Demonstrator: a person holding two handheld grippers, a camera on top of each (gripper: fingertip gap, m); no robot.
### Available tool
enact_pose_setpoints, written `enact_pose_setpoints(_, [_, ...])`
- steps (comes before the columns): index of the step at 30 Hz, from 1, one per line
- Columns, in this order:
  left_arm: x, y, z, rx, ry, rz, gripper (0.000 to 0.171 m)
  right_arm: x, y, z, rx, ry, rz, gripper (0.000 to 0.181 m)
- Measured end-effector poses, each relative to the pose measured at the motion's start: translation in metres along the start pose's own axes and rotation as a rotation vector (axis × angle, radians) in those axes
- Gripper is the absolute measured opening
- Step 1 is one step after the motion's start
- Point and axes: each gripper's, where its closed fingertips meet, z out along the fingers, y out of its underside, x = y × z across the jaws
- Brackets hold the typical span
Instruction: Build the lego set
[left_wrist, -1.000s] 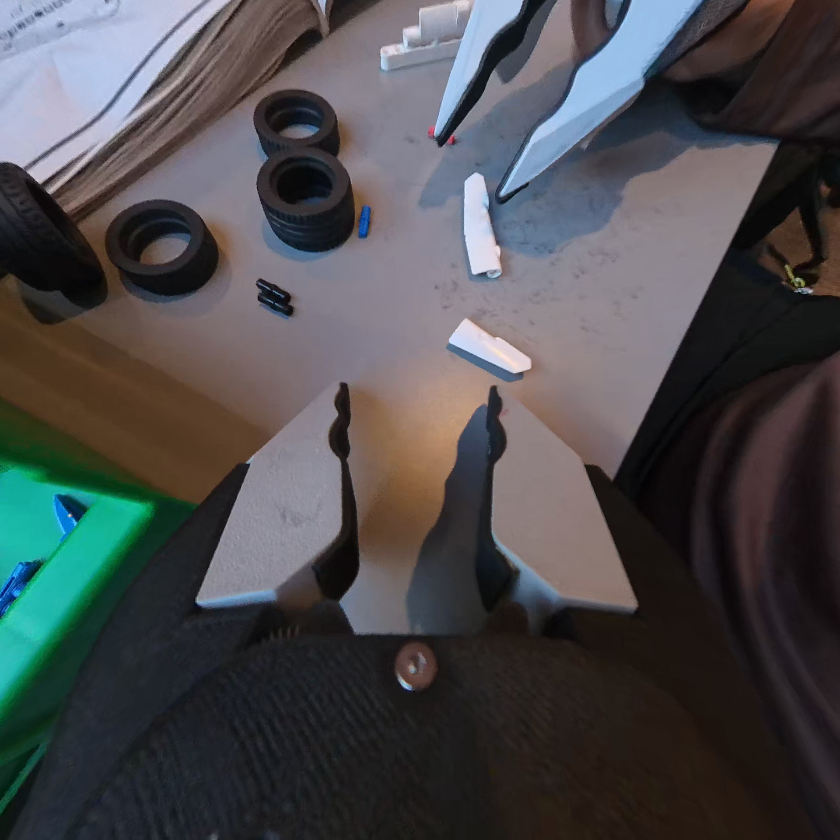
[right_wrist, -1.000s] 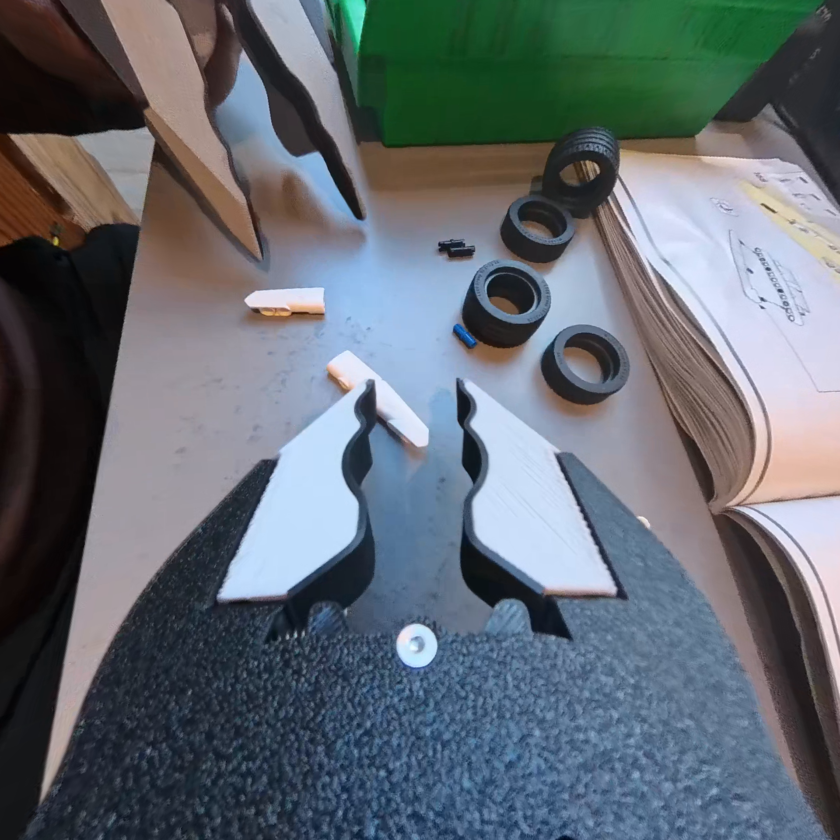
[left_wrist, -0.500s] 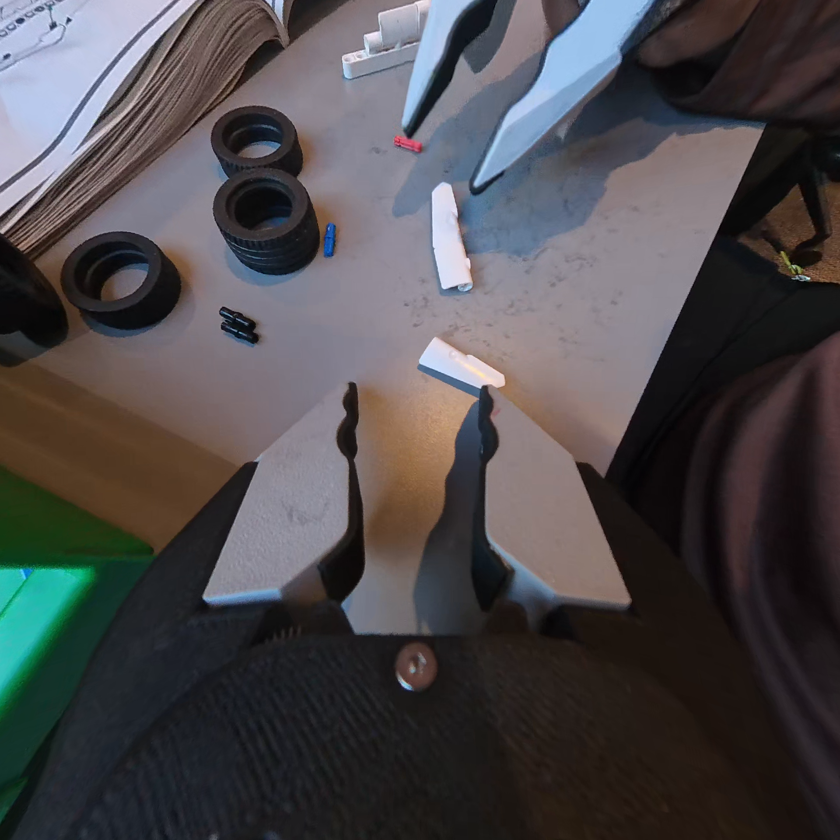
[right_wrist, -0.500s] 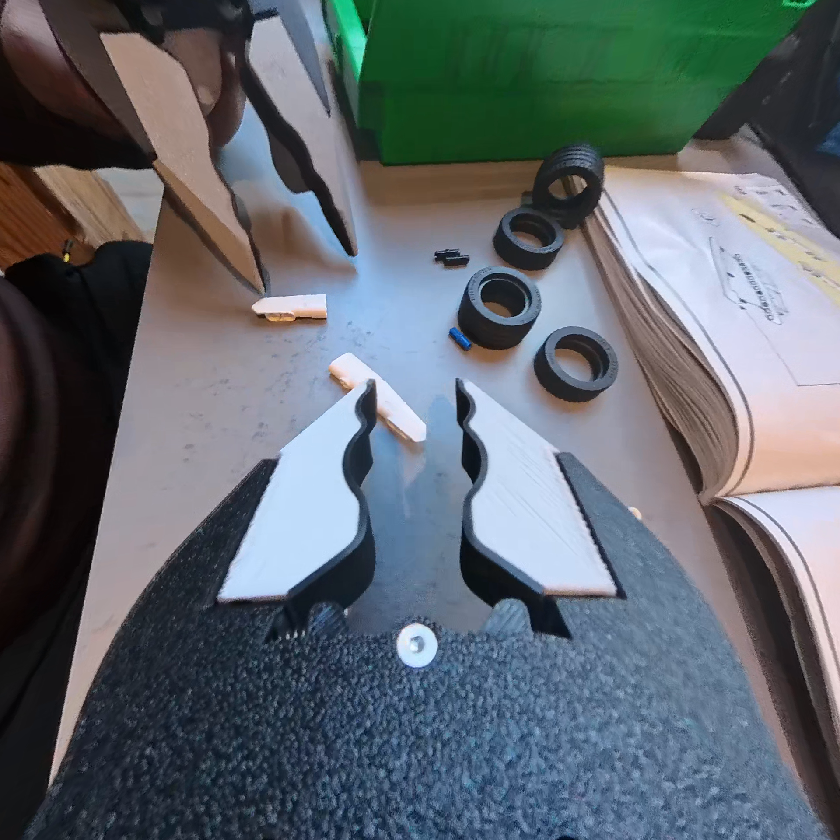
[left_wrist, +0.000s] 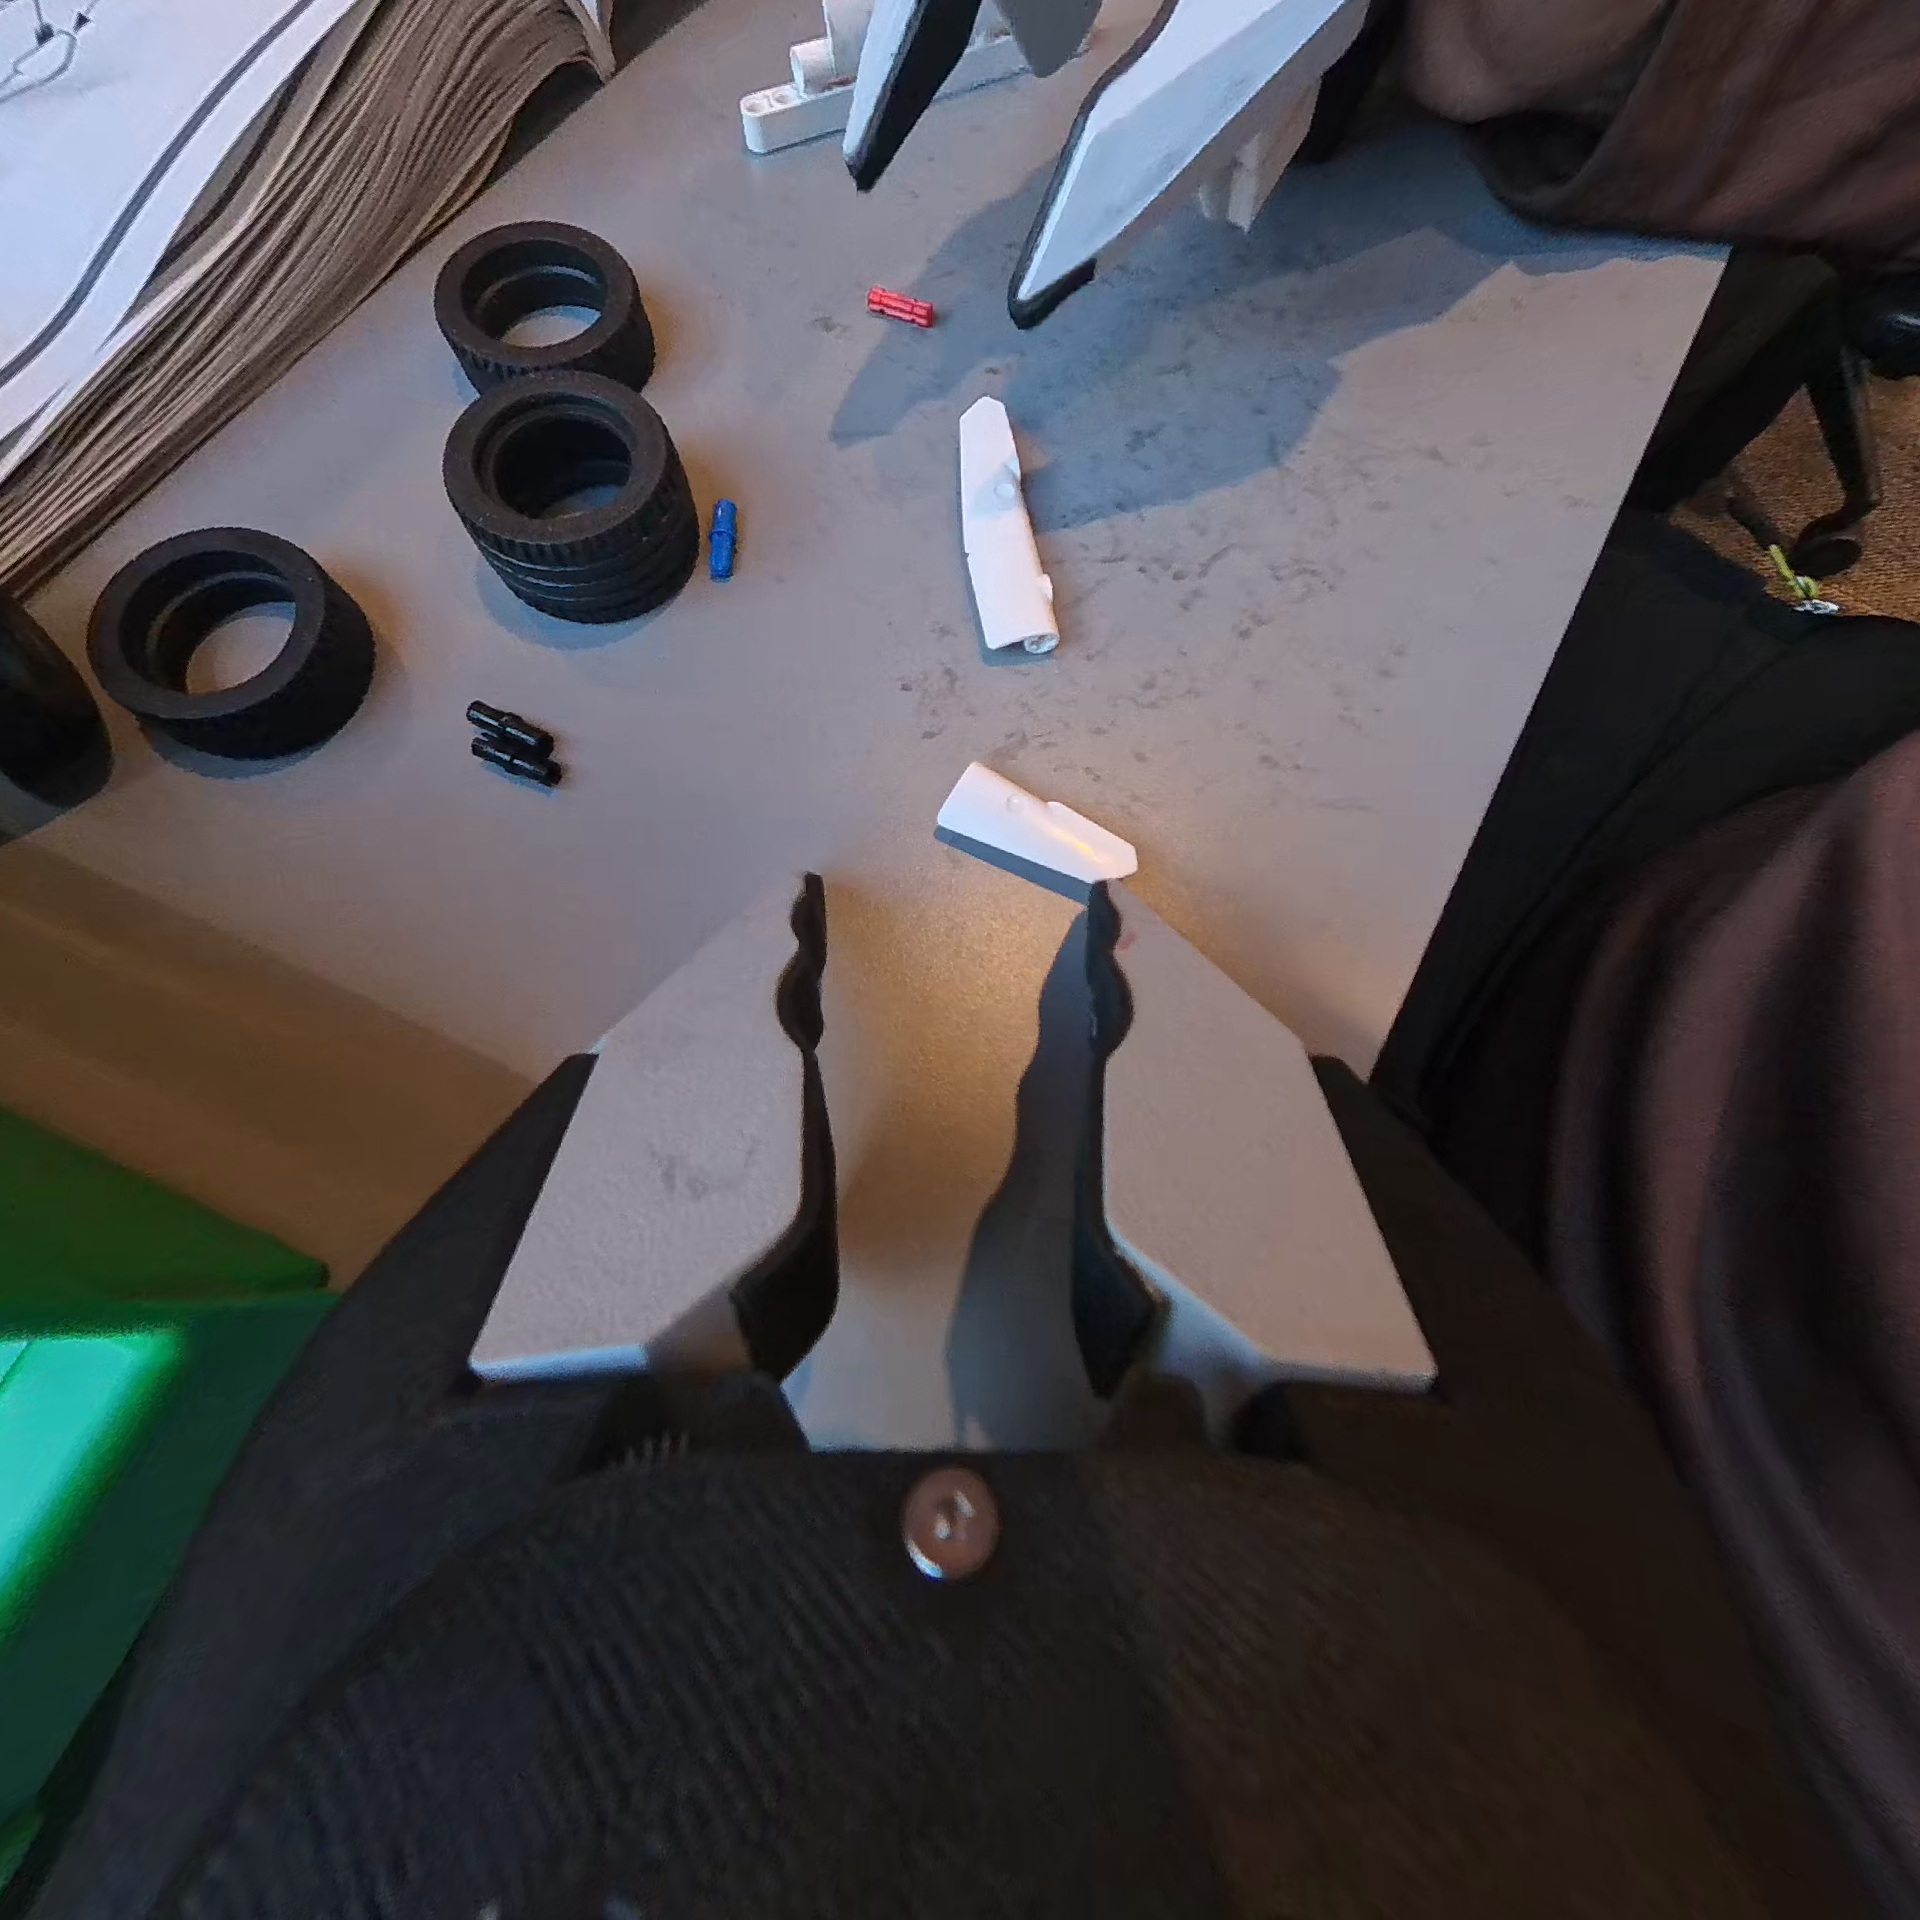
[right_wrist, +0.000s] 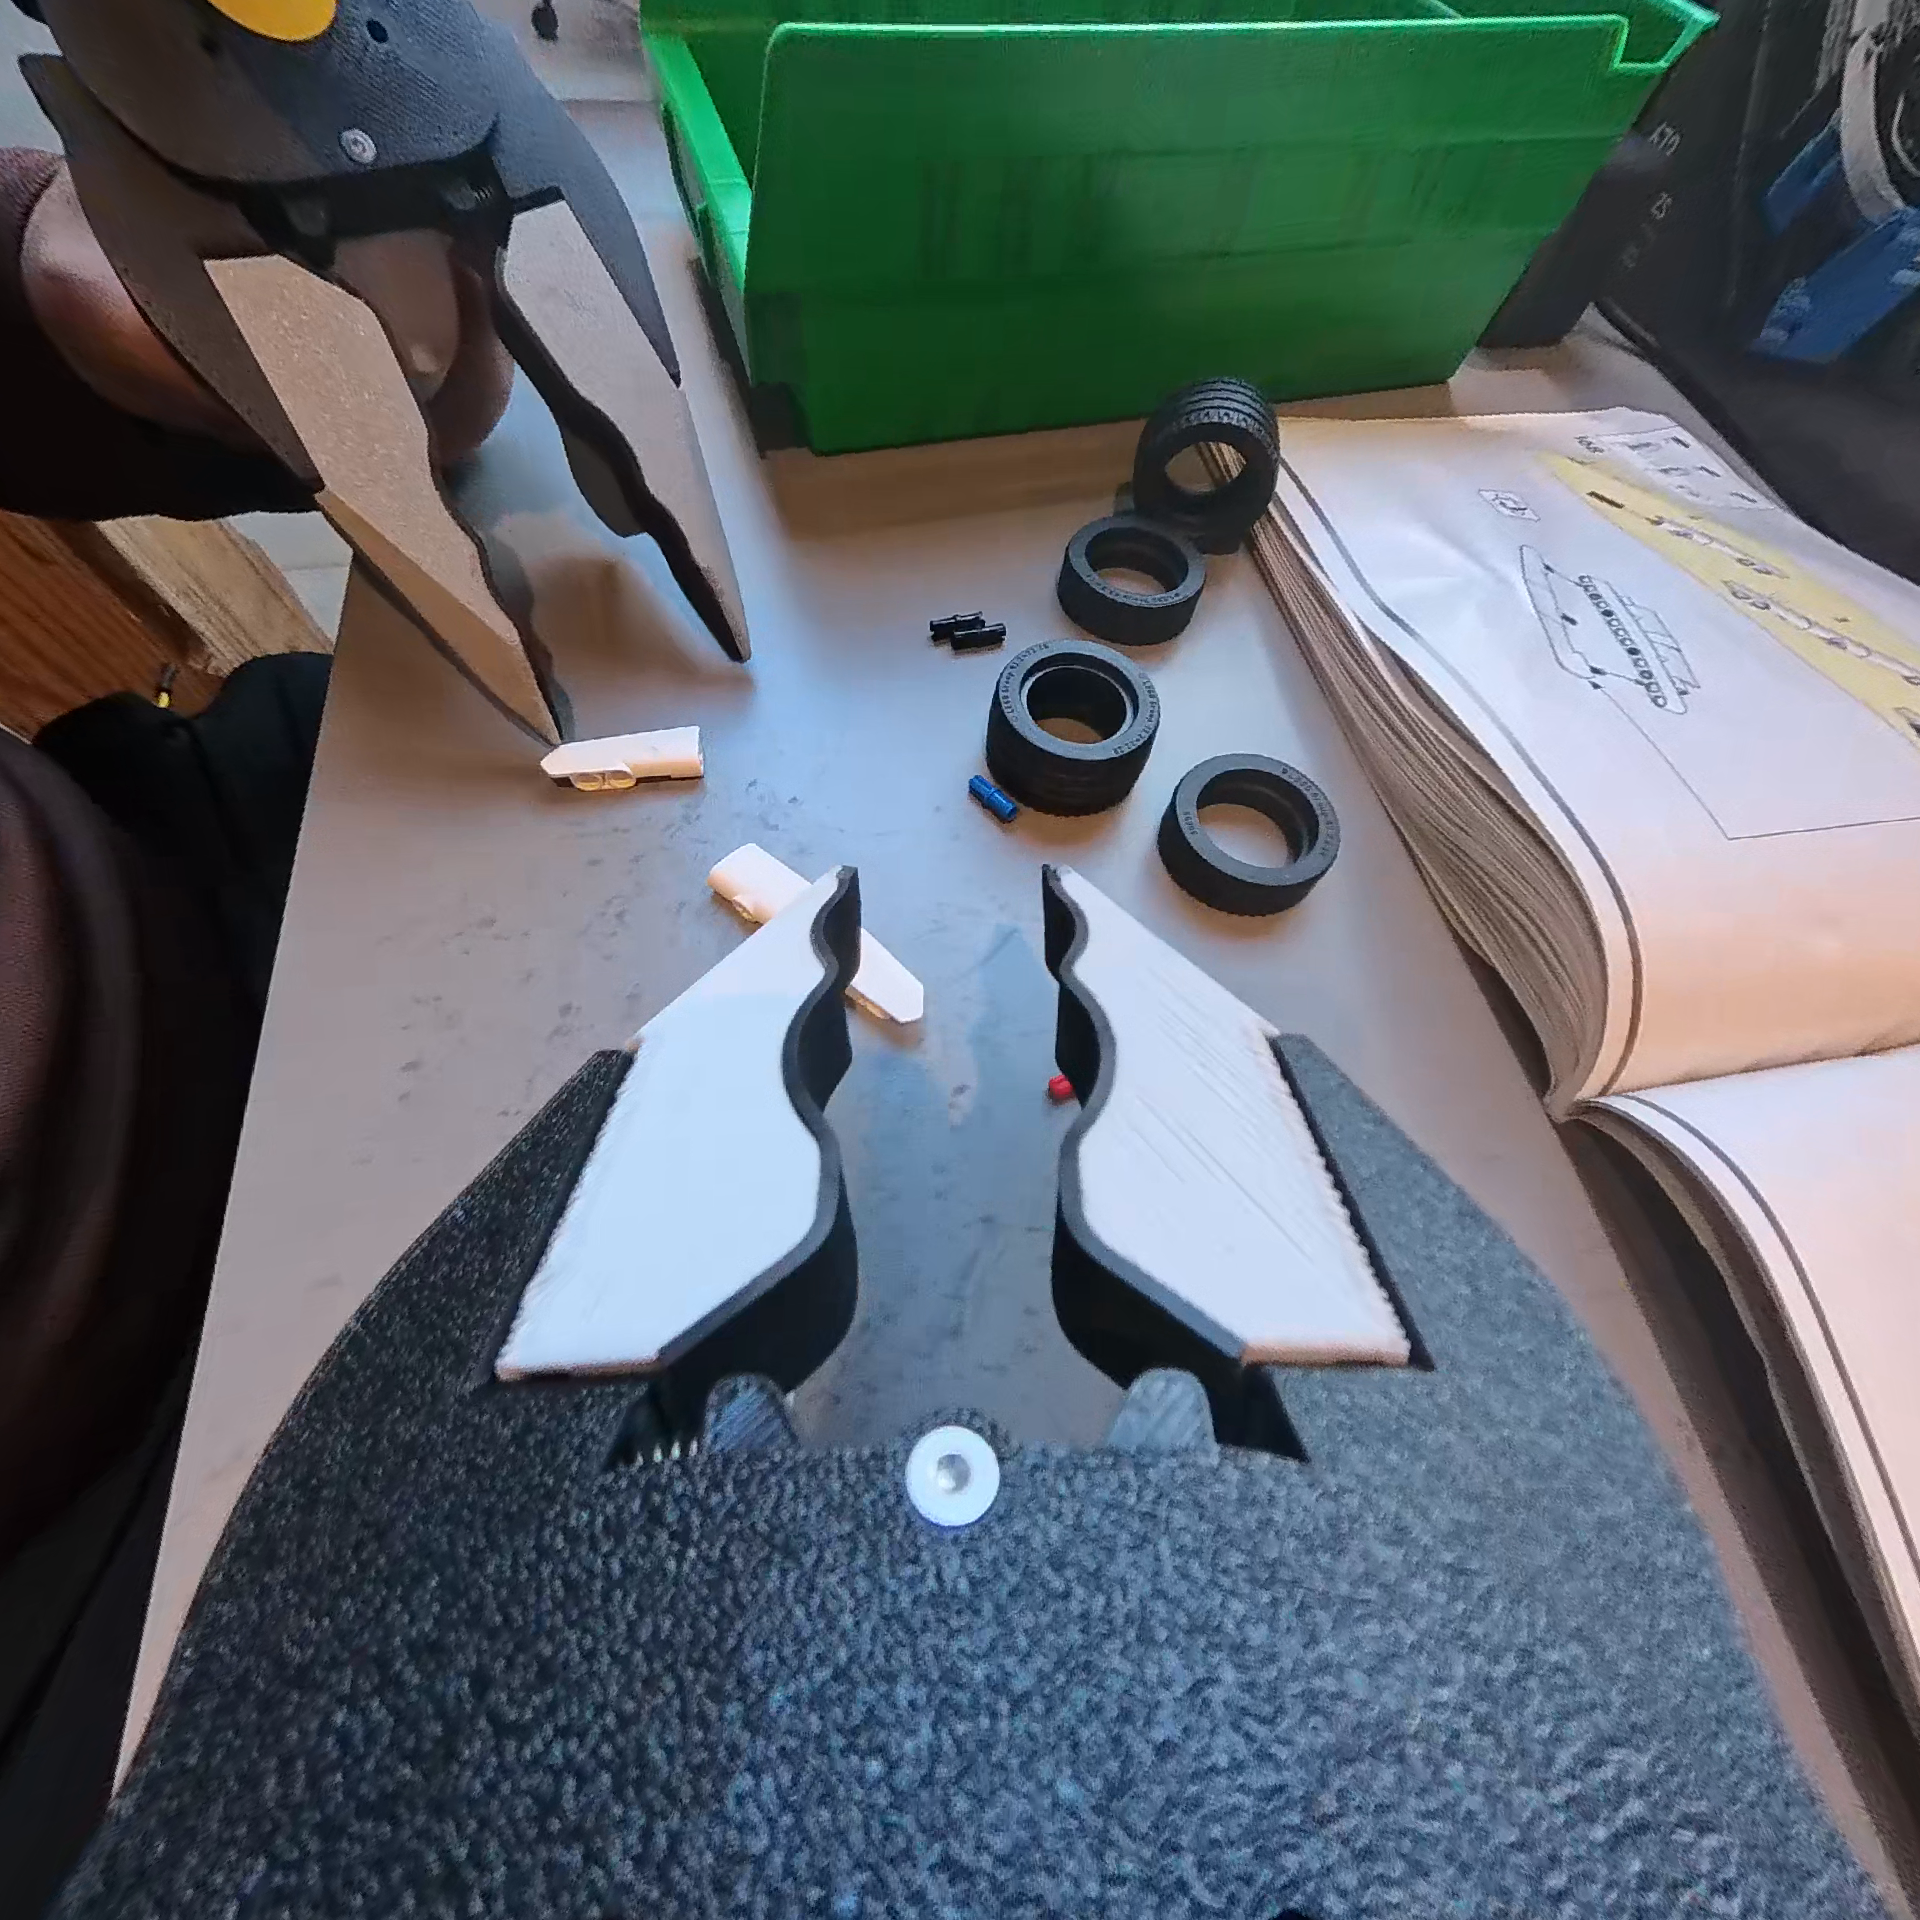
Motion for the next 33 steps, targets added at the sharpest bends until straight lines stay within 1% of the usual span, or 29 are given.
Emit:
enact_pose_setpoints(6, [0.002, 0.0, 0.001, -0.005, 0.024, -0.008, 0.046, 0.006, -0.004, -0.004, 0.033, 0.015, 0.02, 0.035])
enact_pose_setpoints(9, [0.003, 0.0, 0.0, -0.002, 0.038, -0.019, 0.045, 0.007, -0.005, -0.006, 0.048, -0.001, 0.043, 0.035])
enact_pose_setpoints(22, [0.004, 0.0, 0.0, -0.004, 0.056, -0.026, 0.045, 0.006, -0.005, -0.006, 0.049, -0.031, 0.058, 0.034])
enact_pose_setpoints(28, [0.004, 0.0, 0.0, -0.005, 0.059, -0.026, 0.045, 0.001, -0.001, -0.003, 0.018, -0.043, 0.029, 0.035])
enact_pose_setpoints(33, [0.004, -0.001, -0.001, 0.005, 0.071, -0.036, 0.045, -0.012, 0.012, 0.008, -0.084, -0.061, -0.068, 0.036])
